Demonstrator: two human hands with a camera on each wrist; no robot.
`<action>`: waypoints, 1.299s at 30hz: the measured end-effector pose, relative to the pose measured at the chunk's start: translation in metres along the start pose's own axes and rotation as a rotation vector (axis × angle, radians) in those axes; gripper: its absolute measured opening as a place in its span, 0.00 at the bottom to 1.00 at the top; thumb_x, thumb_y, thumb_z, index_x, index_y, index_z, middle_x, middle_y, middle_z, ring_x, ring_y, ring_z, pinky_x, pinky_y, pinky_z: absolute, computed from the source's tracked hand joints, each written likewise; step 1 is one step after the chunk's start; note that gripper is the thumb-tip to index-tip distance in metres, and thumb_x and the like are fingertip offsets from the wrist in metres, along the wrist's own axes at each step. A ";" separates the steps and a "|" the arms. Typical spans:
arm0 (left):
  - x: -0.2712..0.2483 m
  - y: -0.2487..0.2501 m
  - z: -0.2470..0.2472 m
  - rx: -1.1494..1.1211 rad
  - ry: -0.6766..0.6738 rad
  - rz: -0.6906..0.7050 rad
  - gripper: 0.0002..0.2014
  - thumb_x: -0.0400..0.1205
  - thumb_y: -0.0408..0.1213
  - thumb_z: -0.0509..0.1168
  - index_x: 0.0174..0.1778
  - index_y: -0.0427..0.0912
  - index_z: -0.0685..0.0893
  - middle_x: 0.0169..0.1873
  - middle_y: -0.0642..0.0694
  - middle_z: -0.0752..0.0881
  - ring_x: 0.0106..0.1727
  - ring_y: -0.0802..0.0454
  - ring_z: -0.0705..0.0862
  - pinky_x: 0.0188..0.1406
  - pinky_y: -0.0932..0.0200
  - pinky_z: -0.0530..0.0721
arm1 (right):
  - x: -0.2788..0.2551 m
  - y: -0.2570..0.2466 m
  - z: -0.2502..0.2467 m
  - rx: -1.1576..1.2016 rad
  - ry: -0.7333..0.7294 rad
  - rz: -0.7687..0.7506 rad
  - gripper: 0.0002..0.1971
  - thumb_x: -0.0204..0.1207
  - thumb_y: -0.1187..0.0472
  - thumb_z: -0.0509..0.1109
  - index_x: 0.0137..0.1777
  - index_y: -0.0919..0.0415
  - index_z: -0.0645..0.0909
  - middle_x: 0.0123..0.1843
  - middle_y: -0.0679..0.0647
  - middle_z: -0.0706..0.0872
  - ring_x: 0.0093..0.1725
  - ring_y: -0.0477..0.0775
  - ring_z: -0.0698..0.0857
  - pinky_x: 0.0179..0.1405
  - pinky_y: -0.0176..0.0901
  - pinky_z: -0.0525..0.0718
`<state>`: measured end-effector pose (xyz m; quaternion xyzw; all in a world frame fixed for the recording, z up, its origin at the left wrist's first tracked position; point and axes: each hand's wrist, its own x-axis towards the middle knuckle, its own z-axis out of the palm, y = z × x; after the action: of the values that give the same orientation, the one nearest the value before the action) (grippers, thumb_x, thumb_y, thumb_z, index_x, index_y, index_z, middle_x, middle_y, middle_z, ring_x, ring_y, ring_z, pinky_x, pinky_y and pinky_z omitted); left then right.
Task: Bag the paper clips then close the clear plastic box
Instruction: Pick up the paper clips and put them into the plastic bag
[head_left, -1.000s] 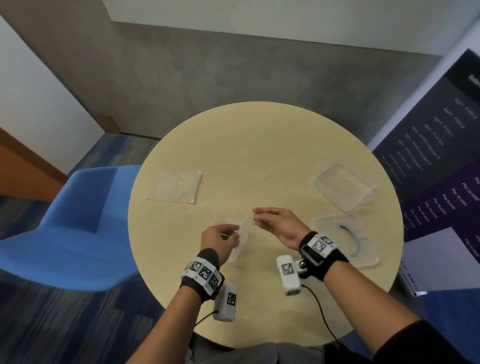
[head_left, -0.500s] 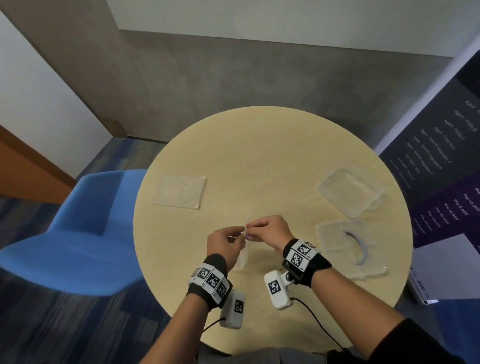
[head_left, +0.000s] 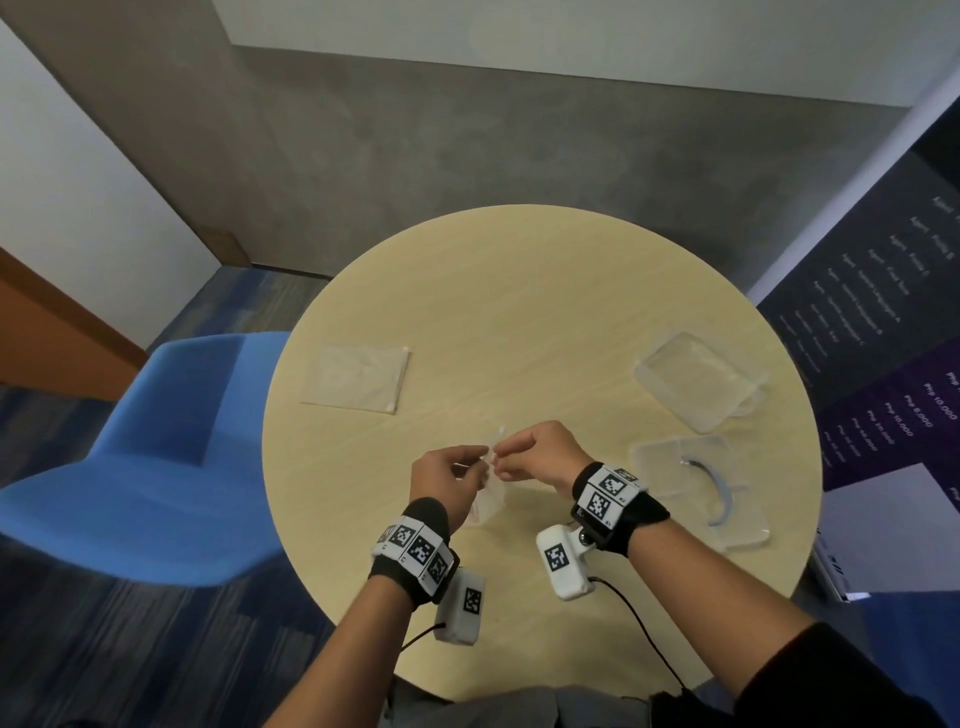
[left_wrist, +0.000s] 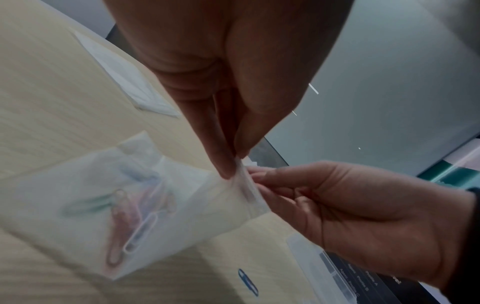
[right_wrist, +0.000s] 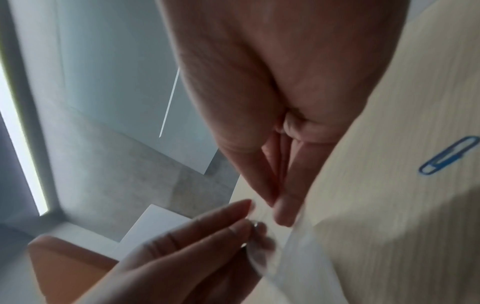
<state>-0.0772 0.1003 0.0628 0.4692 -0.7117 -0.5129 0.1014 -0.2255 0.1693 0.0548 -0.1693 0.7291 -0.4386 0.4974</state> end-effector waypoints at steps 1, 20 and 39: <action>0.001 -0.001 -0.002 0.002 0.015 -0.004 0.11 0.81 0.32 0.69 0.58 0.42 0.91 0.36 0.48 0.91 0.38 0.53 0.91 0.45 0.63 0.88 | -0.001 -0.003 -0.004 0.018 0.018 -0.041 0.09 0.68 0.78 0.77 0.48 0.73 0.89 0.44 0.67 0.92 0.40 0.59 0.93 0.44 0.48 0.93; 0.003 -0.017 -0.023 -0.049 0.020 -0.068 0.11 0.80 0.33 0.69 0.55 0.47 0.91 0.41 0.46 0.93 0.40 0.49 0.93 0.53 0.49 0.91 | -0.006 0.056 -0.042 -0.732 0.052 -0.120 0.06 0.72 0.56 0.77 0.35 0.54 0.86 0.30 0.45 0.83 0.32 0.45 0.80 0.41 0.40 0.80; -0.001 -0.008 -0.025 -0.056 -0.137 0.009 0.10 0.82 0.33 0.67 0.56 0.46 0.91 0.44 0.42 0.93 0.47 0.48 0.93 0.58 0.52 0.89 | -0.023 -0.002 -0.009 -0.603 0.020 -0.671 0.05 0.76 0.57 0.75 0.46 0.56 0.91 0.40 0.48 0.88 0.36 0.45 0.84 0.36 0.34 0.82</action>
<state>-0.0563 0.0848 0.0675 0.4271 -0.7042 -0.5632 0.0680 -0.2237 0.1876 0.0707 -0.5295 0.7338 -0.3450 0.2492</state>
